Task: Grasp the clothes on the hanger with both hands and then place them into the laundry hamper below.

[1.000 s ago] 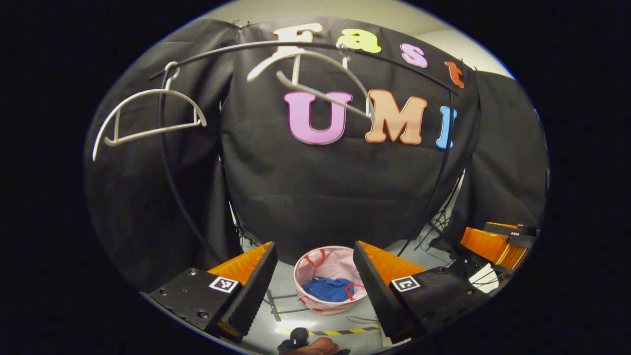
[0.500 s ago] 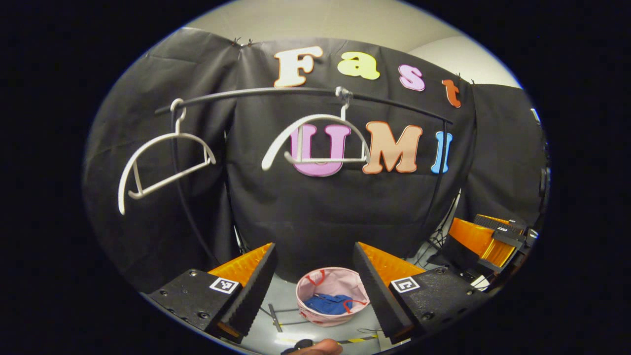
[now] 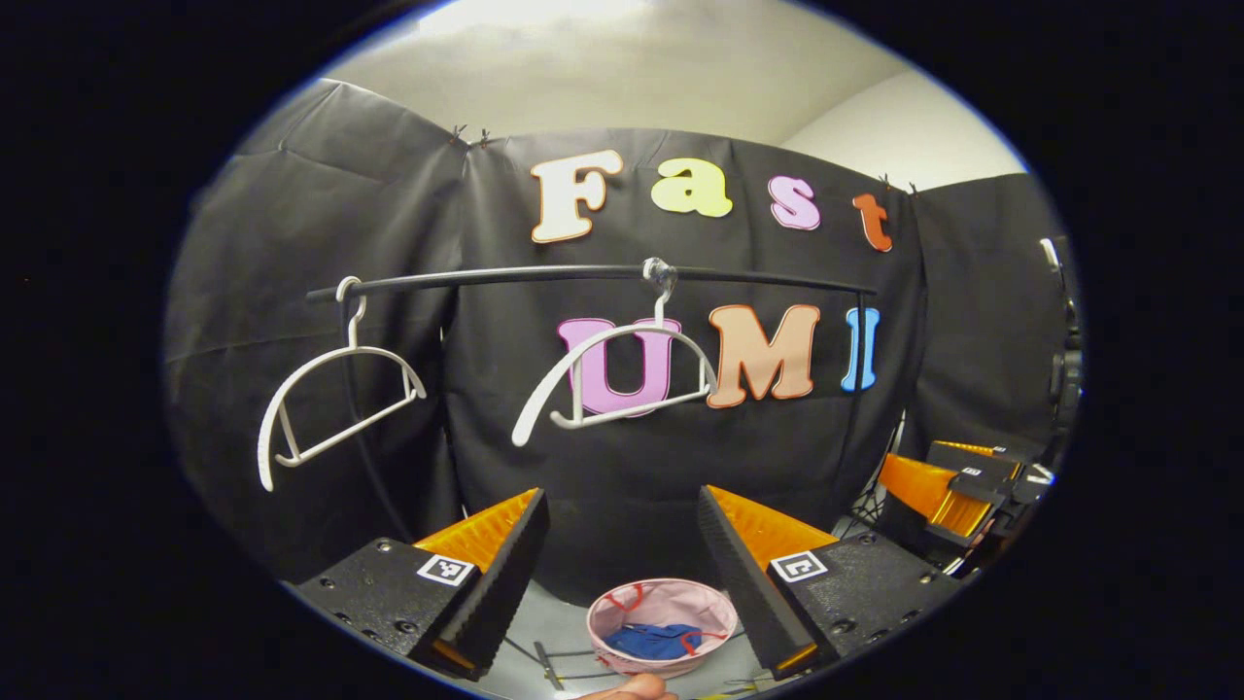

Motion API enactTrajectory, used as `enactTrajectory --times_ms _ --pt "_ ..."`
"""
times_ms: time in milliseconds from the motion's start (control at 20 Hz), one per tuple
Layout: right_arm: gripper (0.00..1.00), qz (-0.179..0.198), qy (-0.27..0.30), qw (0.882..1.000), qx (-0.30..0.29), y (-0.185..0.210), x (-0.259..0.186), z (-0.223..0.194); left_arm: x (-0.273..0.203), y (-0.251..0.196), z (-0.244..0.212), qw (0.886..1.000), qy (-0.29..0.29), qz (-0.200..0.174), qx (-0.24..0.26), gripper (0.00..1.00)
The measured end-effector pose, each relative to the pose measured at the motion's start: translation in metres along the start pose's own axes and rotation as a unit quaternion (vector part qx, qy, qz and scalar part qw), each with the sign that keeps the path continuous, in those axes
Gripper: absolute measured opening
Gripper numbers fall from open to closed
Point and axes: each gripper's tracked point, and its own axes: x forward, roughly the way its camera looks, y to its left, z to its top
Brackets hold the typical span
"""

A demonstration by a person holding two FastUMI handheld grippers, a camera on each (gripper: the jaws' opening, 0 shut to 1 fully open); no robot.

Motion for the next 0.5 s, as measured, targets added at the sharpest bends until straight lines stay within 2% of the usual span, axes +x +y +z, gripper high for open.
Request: enactTrajectory --times_ms 250,300,500 --pt "0.99 -0.014 -0.038 0.999 -0.006 -0.019 0.0 0.032 0.007 -0.012 0.024 1.0 -0.024 -0.01 0.006 0.94" --pt "0.94 -0.02 -0.045 0.999 -0.01 -0.024 0.0 0.038 0.008 -0.012 0.028 1.0 -0.029 -0.009 0.009 0.95" --pt "0.99 -0.021 -0.057 0.998 -0.018 -0.034 -0.001 0.052 0.01 -0.019 0.039 0.999 -0.045 -0.012 0.026 0.95"
